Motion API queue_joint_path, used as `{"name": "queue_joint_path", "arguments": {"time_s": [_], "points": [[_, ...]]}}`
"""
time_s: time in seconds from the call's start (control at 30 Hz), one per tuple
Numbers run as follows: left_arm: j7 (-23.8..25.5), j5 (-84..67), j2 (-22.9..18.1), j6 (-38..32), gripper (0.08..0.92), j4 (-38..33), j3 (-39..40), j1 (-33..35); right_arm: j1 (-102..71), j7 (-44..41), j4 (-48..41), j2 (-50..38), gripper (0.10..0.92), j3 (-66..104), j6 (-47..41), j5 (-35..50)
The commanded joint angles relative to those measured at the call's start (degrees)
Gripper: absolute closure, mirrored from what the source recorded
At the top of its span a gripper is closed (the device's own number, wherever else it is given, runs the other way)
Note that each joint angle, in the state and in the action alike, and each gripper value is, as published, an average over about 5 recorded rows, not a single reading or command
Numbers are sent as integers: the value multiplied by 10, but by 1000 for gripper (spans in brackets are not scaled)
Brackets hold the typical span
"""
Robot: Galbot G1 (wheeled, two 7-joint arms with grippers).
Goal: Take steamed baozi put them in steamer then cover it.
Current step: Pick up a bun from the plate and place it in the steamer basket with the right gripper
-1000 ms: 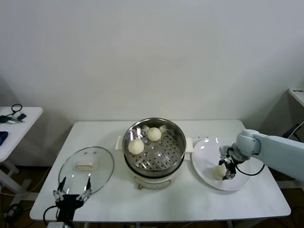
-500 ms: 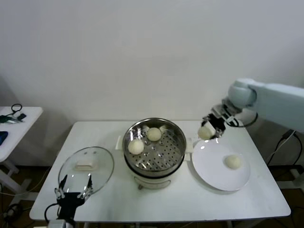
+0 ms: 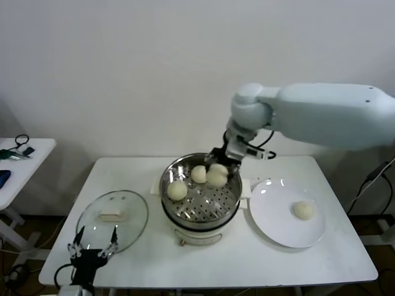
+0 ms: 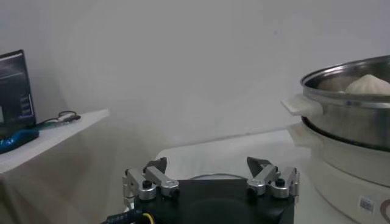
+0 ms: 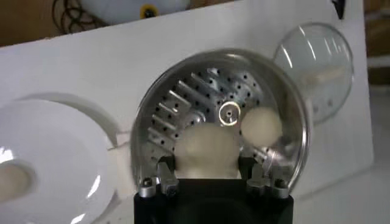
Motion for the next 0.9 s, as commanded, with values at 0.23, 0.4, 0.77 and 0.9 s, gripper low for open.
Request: {"name": "queue_joint_path", "arguments": {"time_s": [0.23,0.4,0.77,0.9], "points": [[-1,-2,1,-3,177,0,-1,4,-115,47,-15,74,355,-2,22,-124],[-2,-2,1,-6,177,1,-1,8,-136,50,-33,72,355,-2,17,-138],[-2,-2,4,-9,177,5,-2,9,-132,43,-42,80,355,-1,17,-113],[-3,-4,6,-10,177,4,-4,10,-125,43,-40,78,339,-3,16,-105]]}}
